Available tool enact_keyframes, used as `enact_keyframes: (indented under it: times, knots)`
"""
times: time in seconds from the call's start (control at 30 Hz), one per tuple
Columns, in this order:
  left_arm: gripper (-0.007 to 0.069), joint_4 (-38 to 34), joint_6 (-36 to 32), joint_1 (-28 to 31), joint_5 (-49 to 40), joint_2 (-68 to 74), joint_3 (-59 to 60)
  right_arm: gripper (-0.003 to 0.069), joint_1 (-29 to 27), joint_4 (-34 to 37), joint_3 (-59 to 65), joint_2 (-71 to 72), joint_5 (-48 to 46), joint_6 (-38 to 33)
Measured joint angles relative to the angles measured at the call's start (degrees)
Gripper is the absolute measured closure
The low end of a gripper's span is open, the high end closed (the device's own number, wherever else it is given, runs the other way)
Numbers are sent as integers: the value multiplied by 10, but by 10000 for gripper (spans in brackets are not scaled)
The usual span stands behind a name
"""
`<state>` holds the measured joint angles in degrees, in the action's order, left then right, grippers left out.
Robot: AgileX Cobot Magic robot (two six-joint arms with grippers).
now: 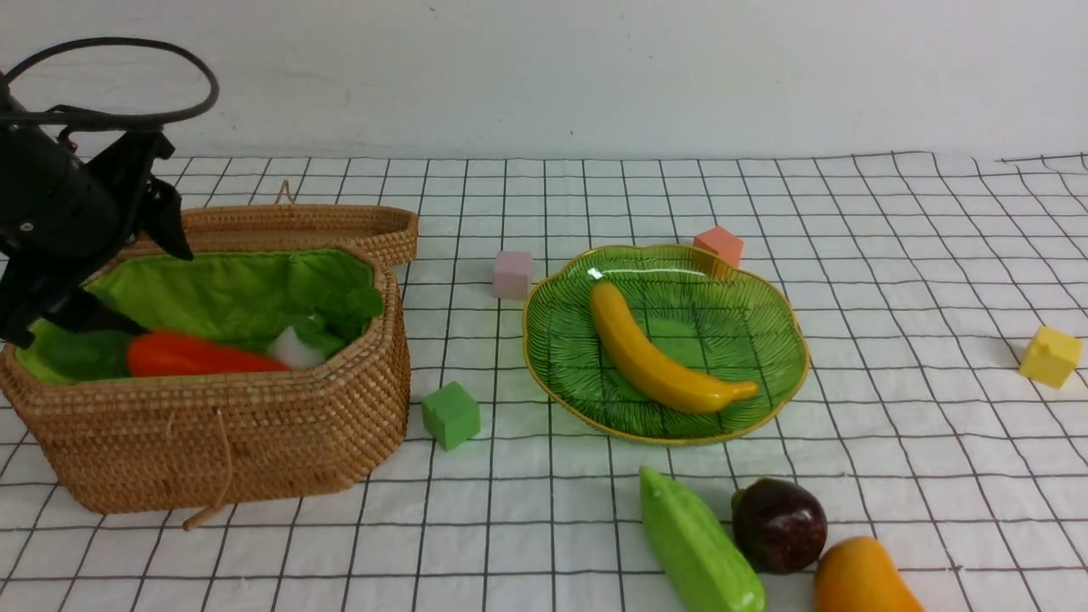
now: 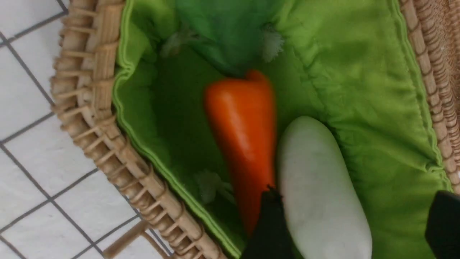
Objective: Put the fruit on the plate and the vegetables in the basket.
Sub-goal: Use the left arm to grab a carrot and put it into the left basket, then use the right arm to grab a mango and put it into the right plate
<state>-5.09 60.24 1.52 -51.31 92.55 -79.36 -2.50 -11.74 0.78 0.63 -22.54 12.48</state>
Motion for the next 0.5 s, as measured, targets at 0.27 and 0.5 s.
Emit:
enact_keyframes:
  times: [0.27, 0.5]
  knots:
    - [73, -79, -222, 1, -79, -87, 0, 416, 0, 0, 0, 0, 0, 0]
    - [299, -108, -465, 1, -178, -301, 1, 416, 0, 0, 0, 0, 0, 0]
